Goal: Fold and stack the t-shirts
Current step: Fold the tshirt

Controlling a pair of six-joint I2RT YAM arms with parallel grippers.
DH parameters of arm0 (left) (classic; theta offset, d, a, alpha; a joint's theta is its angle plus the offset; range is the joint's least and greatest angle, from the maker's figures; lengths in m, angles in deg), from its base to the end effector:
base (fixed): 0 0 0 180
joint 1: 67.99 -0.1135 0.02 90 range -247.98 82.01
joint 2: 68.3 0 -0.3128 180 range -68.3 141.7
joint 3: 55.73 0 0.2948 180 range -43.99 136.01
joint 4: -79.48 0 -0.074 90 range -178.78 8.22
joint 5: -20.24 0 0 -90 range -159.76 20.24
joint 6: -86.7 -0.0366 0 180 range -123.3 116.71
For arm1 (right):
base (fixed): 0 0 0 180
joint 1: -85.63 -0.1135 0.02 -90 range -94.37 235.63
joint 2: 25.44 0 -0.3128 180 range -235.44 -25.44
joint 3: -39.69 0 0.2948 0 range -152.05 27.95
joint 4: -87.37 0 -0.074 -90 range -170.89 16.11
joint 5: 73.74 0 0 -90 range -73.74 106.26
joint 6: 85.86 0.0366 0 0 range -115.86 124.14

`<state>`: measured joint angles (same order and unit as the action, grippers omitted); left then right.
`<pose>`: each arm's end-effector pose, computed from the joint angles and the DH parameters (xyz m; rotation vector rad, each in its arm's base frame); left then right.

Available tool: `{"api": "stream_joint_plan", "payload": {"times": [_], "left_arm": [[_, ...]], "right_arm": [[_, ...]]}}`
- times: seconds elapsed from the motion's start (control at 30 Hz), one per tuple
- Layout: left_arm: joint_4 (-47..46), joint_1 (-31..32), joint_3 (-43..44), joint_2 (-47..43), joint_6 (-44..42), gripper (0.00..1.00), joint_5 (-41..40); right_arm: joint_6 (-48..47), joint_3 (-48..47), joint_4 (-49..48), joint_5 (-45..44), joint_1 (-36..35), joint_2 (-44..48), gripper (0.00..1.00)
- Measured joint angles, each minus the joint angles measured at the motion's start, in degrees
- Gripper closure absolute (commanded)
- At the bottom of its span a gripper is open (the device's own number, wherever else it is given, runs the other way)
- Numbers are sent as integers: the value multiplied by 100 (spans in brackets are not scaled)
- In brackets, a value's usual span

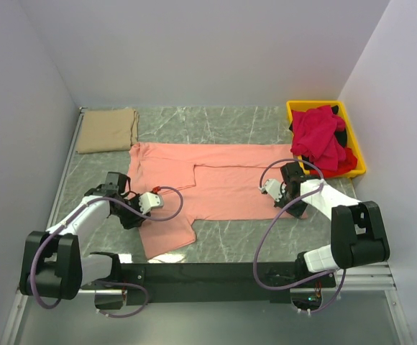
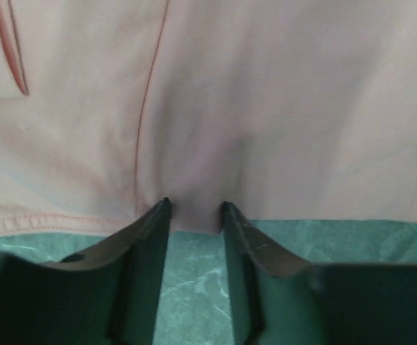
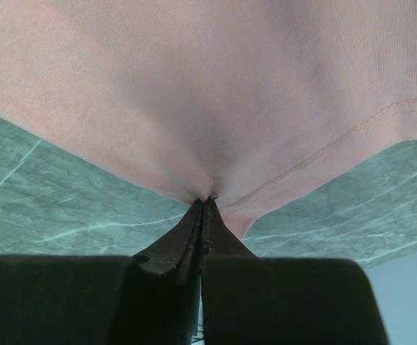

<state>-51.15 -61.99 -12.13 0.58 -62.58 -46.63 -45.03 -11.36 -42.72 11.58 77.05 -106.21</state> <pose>0.1997 -0.0355 0.1756 1.5220 2.2378 -0.3314 0.2434 0.0337 0.1674 -1.4356 2.6263 -0.2089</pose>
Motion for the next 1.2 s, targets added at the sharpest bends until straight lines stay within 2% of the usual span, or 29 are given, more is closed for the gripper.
{"api": "stream_joint_plan", "payload": {"times": [0.03,0.27,0.57,1.03,1.2], "left_arm": [[-28,4,0,11,-4,69,-9],[7,24,-46,-127,-219,99,-131],[973,-11,50,-1054,-328,100,-225],[2433,-549,798,-1381,-785,99,-48],[2660,-684,1115,-1217,-800,99,66]], "right_arm": [[-2,0,2,2,0,0,100],[-48,0,26,26,0,24,100],[-262,0,402,256,0,743,100],[-638,0,1346,446,0,1853,100],[-713,-85,1510,507,44,1696,100]]}}
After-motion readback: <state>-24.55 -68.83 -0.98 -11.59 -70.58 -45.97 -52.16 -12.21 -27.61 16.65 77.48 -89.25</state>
